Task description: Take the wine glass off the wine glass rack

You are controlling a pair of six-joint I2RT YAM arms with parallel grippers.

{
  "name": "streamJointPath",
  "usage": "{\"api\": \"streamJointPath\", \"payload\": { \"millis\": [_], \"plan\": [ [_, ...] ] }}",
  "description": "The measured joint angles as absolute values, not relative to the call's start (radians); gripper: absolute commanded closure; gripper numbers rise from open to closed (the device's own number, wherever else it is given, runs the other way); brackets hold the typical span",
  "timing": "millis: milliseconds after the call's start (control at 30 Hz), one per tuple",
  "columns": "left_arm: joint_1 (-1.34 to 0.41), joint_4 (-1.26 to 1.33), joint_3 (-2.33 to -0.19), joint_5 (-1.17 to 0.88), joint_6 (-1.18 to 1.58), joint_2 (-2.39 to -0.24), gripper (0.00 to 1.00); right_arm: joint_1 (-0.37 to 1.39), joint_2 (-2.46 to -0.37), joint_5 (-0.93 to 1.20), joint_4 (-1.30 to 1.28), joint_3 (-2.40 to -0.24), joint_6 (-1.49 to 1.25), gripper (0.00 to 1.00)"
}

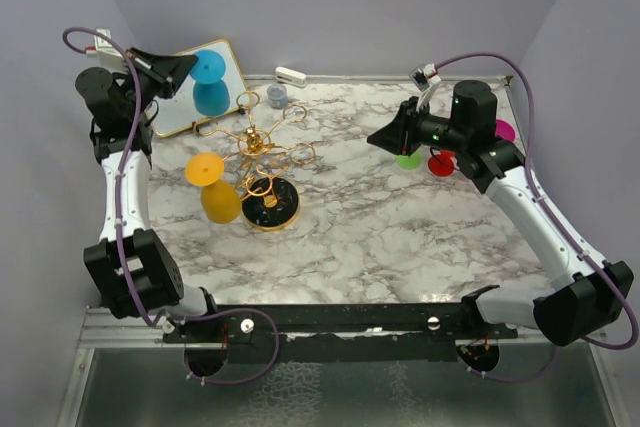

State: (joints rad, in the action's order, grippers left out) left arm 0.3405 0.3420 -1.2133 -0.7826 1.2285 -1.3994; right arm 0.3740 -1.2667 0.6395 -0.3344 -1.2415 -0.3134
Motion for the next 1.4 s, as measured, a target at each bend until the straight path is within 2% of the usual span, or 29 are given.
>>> {"api": "streamJointPath", "payload": {
  "millis": [200, 367, 433, 567, 633, 800, 1000, 1400],
  "plan": [
    [0.241, 0.527, -1.446, -0.77, 1.242, -1.509, 1.0, 0.374, -1.227, 0.71, -0.274, -1.216, -0.32, 0.81],
    [0.079, 0.657, -1.572, -0.805, 1.176, -1.524, 1.0, 0.374, -1.135, 0.796, -0.191, -1.175, -0.321, 0.79],
    [0.013, 0.712, -1.595, -0.833, 1.147, -1.515, 1.0, 0.374, -1.113, 0.833, -0.161, -1.174, -0.321, 0.73],
    [-0.078, 0.83, -1.583, -0.89, 1.132, -1.484, 1.0, 0.374, -1.052, 0.904, -0.081, -1.15, -0.337, 0.56],
    [-0.109, 0.862, -1.572, -0.904, 1.129, -1.472, 1.0, 0.374, -1.01, 0.921, -0.029, -1.127, -0.358, 0.54],
    [-0.301, 0.881, -1.546, -0.956, 1.061, -1.448, 1.0, 0.374, -0.953, 0.942, 0.059, -1.119, -0.398, 0.54],
    [-0.49, 0.688, -1.536, -0.97, 0.844, -1.442, 1.0, 0.377, -0.952, 0.928, 0.067, -1.121, -0.414, 0.57],
    [-0.586, 0.488, -1.467, -0.948, 0.63, -1.415, 1.0, 0.379, -0.893, 0.843, 0.07, -1.121, -0.427, 0.62]
  ]
}}
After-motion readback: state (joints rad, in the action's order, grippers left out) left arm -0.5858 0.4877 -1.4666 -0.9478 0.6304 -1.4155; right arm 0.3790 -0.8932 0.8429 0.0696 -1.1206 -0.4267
